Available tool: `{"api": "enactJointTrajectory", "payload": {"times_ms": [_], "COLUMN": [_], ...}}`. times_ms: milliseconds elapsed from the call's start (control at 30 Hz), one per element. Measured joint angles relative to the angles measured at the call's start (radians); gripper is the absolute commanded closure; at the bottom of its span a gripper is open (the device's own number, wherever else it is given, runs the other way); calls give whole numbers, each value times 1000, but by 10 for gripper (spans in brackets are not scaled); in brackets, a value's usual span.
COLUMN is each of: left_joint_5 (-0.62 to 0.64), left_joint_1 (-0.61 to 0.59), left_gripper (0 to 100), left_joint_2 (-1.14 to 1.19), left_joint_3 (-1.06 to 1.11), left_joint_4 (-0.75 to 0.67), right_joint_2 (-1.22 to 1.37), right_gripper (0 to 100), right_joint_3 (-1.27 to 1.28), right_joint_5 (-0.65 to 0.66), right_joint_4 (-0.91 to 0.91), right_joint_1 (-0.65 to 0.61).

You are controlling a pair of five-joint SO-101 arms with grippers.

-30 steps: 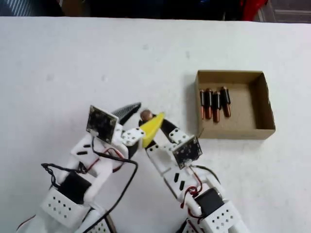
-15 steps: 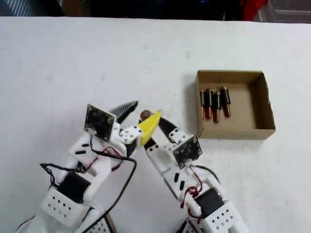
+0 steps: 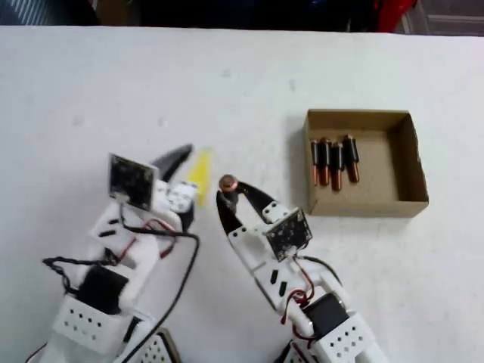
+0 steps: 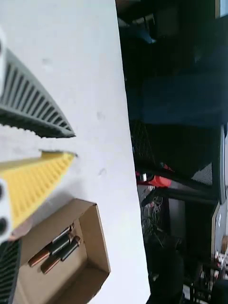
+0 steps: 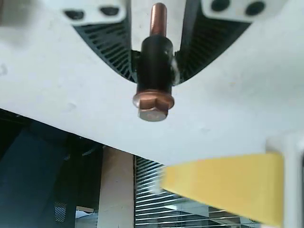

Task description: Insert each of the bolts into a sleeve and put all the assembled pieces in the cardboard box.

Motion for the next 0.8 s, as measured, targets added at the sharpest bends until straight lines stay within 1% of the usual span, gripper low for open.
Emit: {"api": "enactJointTrajectory", "payload": {"times_ms": [167,233,367,467,533,700,800], "left_joint_5": [0,0,0,0,0,0,0], "left_joint_1": [-64,-71,-71,-95,-124,-198,-206], "left_gripper": [959,977,977,977,977,977,977], "left_joint_2": [0,0,0,0,-2,-5,-5], "left_joint_3": [-69,-75,-75,-75,-60,60,75], "left_joint_4": [130,192,311,376,385,385,385], "right_joint_2": [0,0,0,0,0,0,0], "right_gripper": [975,975,975,975,975,975,975], "right_joint_3": [0,0,0,0,0,0,-12], "right_joint_5": [0,0,0,0,0,0,11], "right_joint_4": [2,2,20,57,78,106,133], "right_joint_1": [15,38,75,83,83,84,87]}}
